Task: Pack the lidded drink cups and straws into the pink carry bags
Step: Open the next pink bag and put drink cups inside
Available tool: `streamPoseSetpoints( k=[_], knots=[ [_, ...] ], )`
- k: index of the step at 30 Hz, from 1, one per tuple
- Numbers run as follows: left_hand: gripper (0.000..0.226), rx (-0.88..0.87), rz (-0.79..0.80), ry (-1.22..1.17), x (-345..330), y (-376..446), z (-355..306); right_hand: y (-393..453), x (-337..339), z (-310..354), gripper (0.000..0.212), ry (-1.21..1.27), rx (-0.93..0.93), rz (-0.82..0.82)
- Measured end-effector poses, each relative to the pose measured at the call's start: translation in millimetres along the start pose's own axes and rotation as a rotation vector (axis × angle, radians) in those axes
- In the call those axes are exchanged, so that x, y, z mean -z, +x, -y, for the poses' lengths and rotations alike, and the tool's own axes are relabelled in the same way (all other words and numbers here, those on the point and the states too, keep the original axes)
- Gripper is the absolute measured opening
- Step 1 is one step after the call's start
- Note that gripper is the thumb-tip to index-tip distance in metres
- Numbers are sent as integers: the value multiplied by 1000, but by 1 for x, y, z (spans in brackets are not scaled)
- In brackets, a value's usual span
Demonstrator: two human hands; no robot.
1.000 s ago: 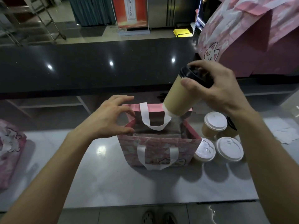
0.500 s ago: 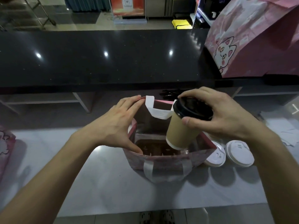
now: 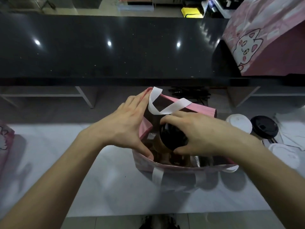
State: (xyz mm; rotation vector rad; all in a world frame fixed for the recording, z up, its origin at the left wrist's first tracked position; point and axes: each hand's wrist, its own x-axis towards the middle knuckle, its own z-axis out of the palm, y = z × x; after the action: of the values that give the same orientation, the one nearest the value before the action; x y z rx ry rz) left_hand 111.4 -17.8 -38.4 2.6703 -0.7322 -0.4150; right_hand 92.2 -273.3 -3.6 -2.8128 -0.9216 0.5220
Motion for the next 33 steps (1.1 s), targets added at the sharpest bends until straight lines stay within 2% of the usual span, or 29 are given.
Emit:
streamPoseSetpoints(
  k=[6, 14, 22, 25, 31, 33],
  knots=[
    [181, -16, 45, -10, 3, -3, -2, 43, -37, 3, 80, -47, 84, 93],
    [184, -48, 42, -18, 1, -9, -2, 74, -55, -4, 95, -108, 34, 186],
    [183, -62, 19, -50, 0, -11, 2, 82, -49, 0, 80, -151, 84, 245],
    [182, -64, 3, -58, -4, -11, 4, 81, -51, 1, 82, -160, 98, 261],
    [166, -38, -13, -32, 0, -10, 5, 66, -38, 1, 107, -78, 9, 206],
    [148, -29, -50, 16, 9, -11, 1, 50, -22, -1, 89, -12, -47, 130]
  ],
)
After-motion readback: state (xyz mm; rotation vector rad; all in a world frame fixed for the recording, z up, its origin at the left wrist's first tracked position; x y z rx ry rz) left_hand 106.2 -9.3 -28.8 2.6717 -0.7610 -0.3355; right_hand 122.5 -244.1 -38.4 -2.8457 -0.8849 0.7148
